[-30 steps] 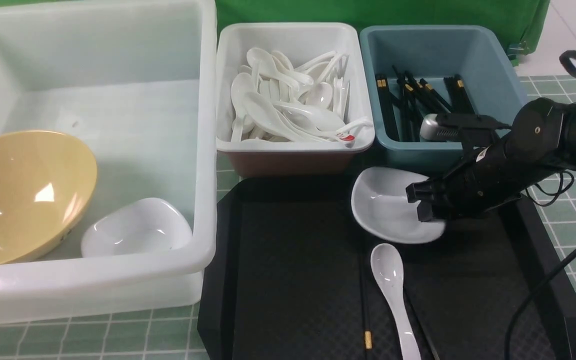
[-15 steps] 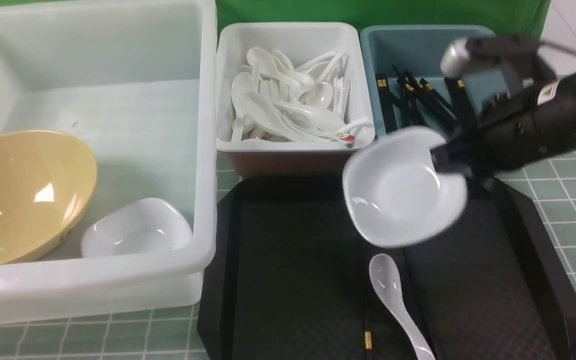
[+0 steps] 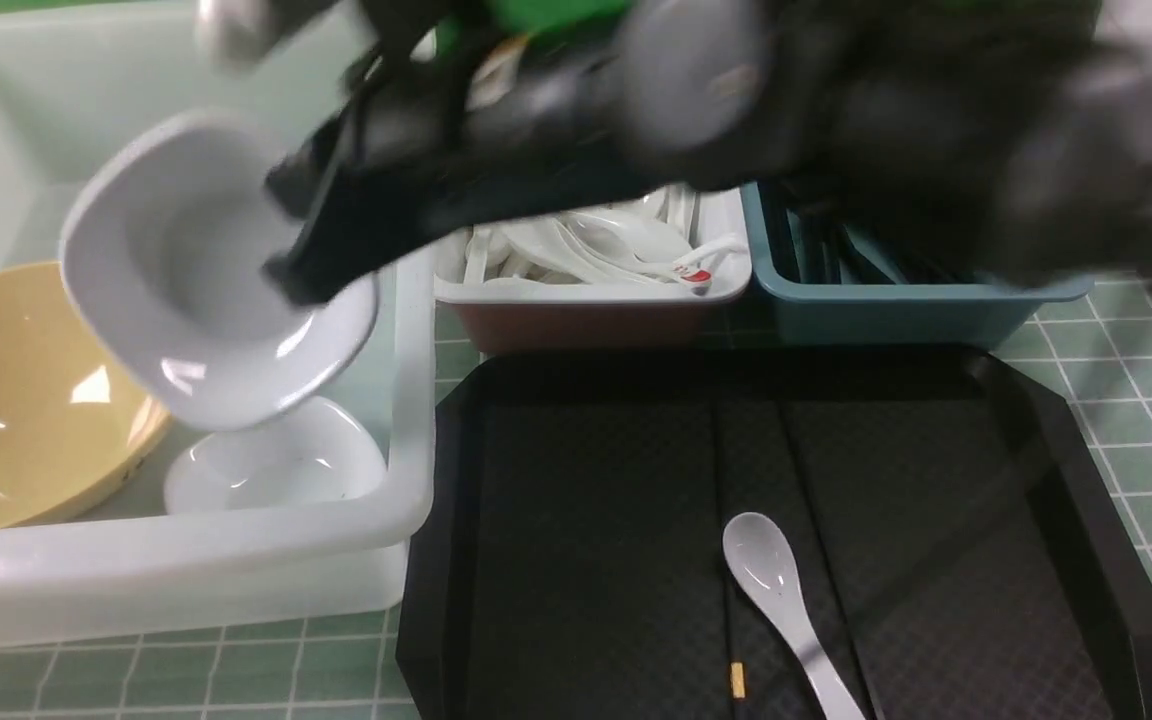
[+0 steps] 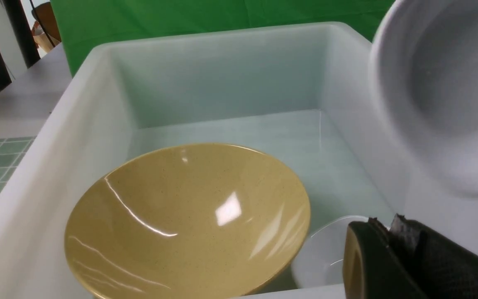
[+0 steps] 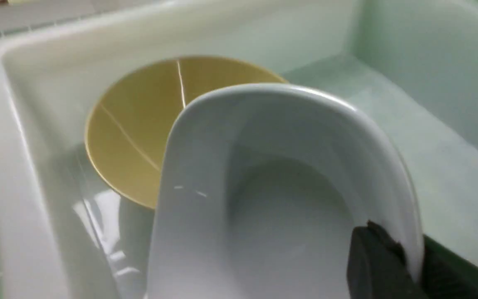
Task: On blue table put chopsticks spoon bowls plates into blue grey white boxes.
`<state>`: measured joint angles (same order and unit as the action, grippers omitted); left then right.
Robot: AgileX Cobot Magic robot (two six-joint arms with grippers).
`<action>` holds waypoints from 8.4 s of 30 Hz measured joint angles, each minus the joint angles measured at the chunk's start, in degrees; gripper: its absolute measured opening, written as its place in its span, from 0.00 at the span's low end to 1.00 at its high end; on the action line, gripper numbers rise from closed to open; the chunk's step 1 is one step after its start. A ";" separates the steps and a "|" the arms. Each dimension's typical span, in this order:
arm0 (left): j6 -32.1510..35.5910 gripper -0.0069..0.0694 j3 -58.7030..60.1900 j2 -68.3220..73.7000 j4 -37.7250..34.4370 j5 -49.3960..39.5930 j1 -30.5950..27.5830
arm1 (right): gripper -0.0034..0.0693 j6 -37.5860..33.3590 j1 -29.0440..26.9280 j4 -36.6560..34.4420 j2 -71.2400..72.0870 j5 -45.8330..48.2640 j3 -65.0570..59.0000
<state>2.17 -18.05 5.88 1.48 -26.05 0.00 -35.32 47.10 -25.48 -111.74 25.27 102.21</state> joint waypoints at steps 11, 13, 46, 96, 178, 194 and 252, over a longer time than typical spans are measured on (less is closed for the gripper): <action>0.00 0.12 0.04 0.00 0.24 0.03 0.00 | 0.33 -3.79 1.00 3.68 -13.67 6.34 7.94; 0.00 0.12 0.04 0.00 0.24 0.03 0.00 | 0.46 -2.49 1.02 3.91 -13.61 6.45 7.94; 35.65 0.12 -31.13 59.73 -52.87 -24.10 20.65 | 0.79 35.84 -16.48 28.36 39.34 28.00 -50.77; 18.98 0.14 -90.89 109.24 -10.35 -27.22 38.80 | 0.79 48.55 -23.43 42.91 41.15 11.85 -60.80; -6.46 0.09 0.50 5.85 16.62 -5.08 27.79 | 0.14 45.71 -16.75 45.04 38.69 -1.18 -45.86; -6.46 0.10 1.16 5.85 17.39 -4.11 27.79 | 0.51 77.54 -36.03 56.27 11.71 -23.74 -33.66; -6.46 0.10 1.16 5.85 19.50 -2.14 27.79 | 0.53 67.19 -34.68 49.75 11.11 -20.92 -30.91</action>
<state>-4.29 -16.89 11.73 20.98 -28.19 27.78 31.87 12.42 24.26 -100.63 4.35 71.30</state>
